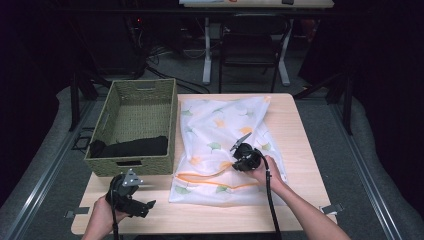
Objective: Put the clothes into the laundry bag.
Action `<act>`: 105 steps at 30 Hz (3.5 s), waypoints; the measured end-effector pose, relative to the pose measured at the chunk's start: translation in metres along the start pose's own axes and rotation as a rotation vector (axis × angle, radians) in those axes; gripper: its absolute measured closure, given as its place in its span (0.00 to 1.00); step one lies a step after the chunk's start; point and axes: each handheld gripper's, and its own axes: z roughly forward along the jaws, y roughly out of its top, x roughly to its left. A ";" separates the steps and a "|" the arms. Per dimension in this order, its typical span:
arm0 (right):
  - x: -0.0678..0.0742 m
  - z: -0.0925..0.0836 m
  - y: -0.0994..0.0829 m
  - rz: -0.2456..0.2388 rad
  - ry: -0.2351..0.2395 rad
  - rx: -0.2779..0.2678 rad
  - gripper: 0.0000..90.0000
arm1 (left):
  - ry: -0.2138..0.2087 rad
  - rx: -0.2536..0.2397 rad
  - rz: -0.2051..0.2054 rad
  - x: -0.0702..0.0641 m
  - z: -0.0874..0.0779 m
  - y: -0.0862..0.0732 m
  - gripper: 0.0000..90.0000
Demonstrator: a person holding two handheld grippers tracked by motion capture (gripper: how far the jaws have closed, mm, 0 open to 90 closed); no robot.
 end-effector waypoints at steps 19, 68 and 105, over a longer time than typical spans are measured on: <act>0.001 -0.030 0.009 -0.023 -0.061 -0.097 0.98 | -0.006 -0.004 0.004 -0.001 0.001 0.000 0.00; 0.003 -0.064 0.014 -0.038 -0.075 -0.205 0.98 | -0.110 -0.021 0.188 0.015 -0.031 0.024 0.00; 0.006 -0.066 0.012 -0.055 -0.085 -0.208 0.98 | -0.100 0.024 0.316 0.078 -0.058 0.119 0.00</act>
